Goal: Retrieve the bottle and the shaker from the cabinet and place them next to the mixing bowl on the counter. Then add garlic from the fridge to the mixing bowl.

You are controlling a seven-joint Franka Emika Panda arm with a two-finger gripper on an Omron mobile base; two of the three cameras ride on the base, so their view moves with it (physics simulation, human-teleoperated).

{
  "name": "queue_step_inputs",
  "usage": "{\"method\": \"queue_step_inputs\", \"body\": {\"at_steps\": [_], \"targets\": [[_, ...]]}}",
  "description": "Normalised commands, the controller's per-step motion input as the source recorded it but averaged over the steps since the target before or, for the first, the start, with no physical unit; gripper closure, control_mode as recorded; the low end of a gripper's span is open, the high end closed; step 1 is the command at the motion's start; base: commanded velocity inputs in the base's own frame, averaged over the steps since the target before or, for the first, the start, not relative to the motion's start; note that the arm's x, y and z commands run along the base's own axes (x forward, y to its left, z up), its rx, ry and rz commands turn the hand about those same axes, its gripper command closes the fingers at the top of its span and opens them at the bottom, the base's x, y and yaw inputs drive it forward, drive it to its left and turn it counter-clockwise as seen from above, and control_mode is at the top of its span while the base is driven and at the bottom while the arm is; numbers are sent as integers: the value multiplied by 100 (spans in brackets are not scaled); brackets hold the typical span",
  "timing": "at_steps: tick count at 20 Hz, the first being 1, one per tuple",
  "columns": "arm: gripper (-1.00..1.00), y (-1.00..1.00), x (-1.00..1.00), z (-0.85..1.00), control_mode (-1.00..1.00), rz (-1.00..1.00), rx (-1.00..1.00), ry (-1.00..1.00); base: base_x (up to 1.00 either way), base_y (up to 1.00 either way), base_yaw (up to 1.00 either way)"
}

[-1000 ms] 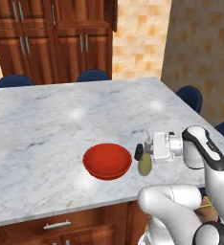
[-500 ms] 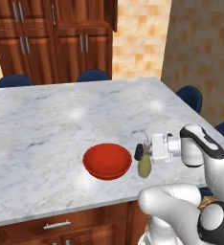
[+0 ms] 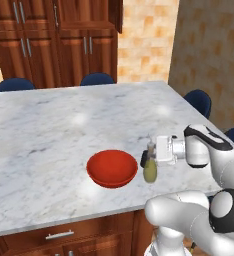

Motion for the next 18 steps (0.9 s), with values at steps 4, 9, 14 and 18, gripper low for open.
{"method": "queue_step_inputs", "body": {"at_steps": [4,9,14,18], "targets": [[100,0,0,-3,-100,0,0,-12,0,0,0],[100,1,0,-17,-100,0,5,-1,0,0,0],[100,4,0,-37,-100,0,1,0,0,0,0],[-100,2,0,-14,-100,0,0,0,0,0,0]]}}
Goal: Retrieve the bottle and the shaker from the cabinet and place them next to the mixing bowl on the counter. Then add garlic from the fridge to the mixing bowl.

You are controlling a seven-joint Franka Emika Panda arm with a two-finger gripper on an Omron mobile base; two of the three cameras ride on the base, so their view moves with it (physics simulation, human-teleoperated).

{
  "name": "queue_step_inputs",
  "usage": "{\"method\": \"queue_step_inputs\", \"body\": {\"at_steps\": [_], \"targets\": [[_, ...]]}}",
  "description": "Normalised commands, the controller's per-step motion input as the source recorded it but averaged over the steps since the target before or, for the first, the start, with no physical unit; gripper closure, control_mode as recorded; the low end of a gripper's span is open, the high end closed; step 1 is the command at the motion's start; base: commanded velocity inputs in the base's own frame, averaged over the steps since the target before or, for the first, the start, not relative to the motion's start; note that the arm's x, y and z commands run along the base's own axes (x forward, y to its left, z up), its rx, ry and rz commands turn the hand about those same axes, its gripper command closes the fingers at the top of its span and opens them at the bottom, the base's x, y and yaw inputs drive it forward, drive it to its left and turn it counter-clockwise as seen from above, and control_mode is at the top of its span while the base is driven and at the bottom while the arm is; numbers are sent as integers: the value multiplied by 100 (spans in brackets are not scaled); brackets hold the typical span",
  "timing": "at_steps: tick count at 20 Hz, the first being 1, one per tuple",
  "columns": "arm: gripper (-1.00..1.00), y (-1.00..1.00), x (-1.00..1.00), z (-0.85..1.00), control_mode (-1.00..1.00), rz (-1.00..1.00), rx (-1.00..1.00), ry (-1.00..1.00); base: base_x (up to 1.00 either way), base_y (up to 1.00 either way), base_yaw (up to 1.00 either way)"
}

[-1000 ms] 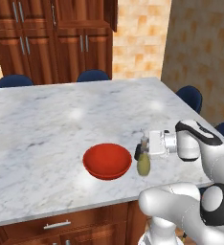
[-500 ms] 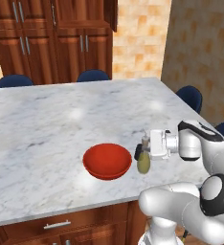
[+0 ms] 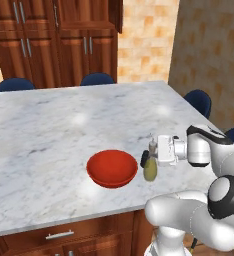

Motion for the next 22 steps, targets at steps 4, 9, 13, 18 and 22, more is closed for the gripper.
{"method": "queue_step_inputs", "body": {"at_steps": [4,9,13,18,22], "targets": [[-100,0,0,0,-100,0,0,0,0,0,0],[-100,0,0,0,-100,0,0,0,0,0,0],[-100,0,-3,6,-100,0,0,0,0,0,0],[-100,-2,-13,14,-100,0,0,0,0,0,0],[-100,-26,-29,35,-100,0,0,1,0,0,0]]}}
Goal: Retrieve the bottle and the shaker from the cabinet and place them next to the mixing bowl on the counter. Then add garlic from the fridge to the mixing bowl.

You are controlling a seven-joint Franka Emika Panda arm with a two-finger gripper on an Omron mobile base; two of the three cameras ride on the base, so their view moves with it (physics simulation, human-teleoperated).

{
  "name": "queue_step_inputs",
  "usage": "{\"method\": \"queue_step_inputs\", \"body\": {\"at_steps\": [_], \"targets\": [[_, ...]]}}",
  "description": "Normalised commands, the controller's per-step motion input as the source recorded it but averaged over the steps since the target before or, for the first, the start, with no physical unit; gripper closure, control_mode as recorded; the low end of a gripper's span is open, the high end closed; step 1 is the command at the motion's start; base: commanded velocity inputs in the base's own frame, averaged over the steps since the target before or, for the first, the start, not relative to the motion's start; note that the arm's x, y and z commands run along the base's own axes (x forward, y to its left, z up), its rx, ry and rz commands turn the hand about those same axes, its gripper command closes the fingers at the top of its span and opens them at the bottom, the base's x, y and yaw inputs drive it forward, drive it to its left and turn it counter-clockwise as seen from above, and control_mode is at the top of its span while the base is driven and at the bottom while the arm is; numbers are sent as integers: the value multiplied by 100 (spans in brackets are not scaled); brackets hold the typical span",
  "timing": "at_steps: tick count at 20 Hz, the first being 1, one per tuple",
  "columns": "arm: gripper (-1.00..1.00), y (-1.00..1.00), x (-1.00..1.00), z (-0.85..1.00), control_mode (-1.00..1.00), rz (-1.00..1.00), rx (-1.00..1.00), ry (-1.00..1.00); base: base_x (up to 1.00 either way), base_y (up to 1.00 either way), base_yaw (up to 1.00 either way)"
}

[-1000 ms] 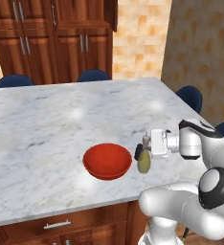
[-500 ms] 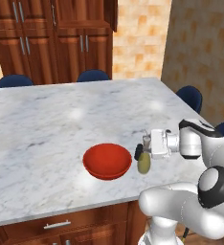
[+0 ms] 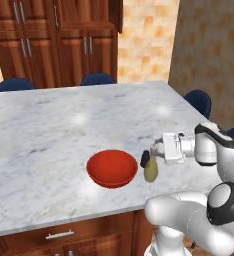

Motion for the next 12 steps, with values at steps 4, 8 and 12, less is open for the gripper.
{"method": "queue_step_inputs", "body": {"at_steps": [4,8,12], "targets": [[-100,-23,-19,41,-100,0,0,3,0,0,0],[-100,-11,-39,58,-100,-13,0,18,0,0,0],[-100,11,-26,87,-100,-24,-4,32,0,0,0]]}}
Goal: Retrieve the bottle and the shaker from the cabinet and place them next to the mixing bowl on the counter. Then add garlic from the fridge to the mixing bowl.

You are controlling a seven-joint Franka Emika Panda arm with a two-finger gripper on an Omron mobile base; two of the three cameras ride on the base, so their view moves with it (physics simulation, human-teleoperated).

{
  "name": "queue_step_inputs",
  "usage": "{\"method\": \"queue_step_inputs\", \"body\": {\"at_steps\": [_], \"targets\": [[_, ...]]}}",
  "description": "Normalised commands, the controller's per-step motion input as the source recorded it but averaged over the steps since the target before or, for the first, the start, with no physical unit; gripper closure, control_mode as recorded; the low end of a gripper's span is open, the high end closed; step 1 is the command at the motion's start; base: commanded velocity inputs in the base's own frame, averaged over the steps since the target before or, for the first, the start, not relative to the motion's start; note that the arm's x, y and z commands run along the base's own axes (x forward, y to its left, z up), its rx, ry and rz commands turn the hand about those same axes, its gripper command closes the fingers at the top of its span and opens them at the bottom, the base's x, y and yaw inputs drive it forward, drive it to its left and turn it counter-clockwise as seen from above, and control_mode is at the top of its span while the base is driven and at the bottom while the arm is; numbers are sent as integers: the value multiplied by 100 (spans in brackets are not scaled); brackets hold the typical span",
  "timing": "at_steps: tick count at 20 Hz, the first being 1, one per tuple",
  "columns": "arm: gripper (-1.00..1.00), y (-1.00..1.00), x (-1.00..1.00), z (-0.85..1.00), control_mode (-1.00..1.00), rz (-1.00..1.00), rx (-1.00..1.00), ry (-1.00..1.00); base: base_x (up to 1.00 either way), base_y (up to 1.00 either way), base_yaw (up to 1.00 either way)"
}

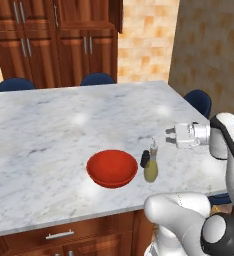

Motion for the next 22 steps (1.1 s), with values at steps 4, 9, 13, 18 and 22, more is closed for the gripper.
{"method": "queue_step_inputs", "body": {"at_steps": [4,9,13,18,22], "targets": [[-100,19,-56,74,-100,-26,-7,32,0,0,0],[-100,12,-64,62,-100,-27,-11,25,0,0,0],[-100,1,-77,48,-100,-20,-10,21,0,0,0],[-100,4,-77,38,-100,-16,-17,8,0,0,0],[-100,19,-41,-5,-100,-19,-34,1,0,0,0]]}}
